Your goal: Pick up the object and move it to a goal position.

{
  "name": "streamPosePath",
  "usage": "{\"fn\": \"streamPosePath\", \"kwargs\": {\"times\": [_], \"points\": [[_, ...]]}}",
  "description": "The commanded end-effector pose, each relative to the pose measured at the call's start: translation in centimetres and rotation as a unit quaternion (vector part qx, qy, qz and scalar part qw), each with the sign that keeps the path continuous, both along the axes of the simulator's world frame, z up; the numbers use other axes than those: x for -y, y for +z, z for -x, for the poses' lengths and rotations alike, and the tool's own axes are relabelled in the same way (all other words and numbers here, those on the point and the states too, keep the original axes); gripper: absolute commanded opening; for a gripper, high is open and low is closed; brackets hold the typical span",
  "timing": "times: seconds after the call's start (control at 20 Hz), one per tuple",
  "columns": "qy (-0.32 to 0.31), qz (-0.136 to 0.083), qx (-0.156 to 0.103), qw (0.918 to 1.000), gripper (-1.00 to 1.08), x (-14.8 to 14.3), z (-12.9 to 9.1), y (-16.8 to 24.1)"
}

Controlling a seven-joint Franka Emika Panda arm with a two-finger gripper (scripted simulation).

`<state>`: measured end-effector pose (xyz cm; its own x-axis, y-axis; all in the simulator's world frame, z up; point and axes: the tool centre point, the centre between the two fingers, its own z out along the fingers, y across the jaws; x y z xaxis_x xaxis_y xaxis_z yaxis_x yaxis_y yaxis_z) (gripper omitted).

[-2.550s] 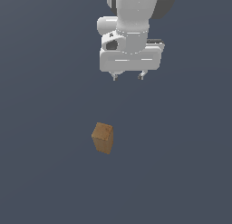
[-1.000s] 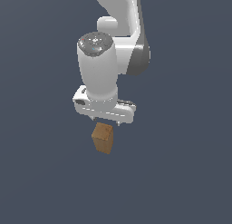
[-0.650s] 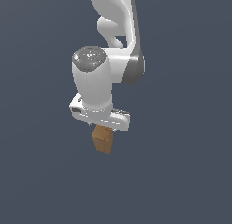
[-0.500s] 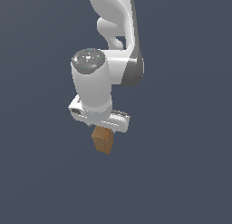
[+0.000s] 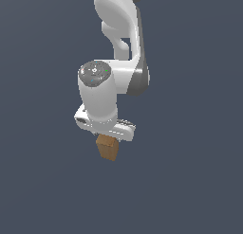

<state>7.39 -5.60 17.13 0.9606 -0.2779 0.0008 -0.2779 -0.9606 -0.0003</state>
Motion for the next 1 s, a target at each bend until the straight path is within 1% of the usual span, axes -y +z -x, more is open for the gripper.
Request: {"fn": "streamPosePath", "kwargs": {"times": [0.0, 0.2, 0.45, 0.5, 0.95], "points": [[0.000, 0.000, -0.001, 1.0000, 1.00, 0.0, 0.1, -1.4], [-0.001, 0.000, 0.000, 1.0000, 1.00, 0.0, 0.1, -2.7], [-0.001, 0.000, 0.000, 1.0000, 1.00, 0.0, -0.1, -2.9], [-0.001, 0.000, 0.000, 1.0000, -1.00, 0.0, -0.1, -2.9], [-0.001, 0.000, 0.000, 1.0000, -1.00, 0.0, -0.1, -2.9]]}}
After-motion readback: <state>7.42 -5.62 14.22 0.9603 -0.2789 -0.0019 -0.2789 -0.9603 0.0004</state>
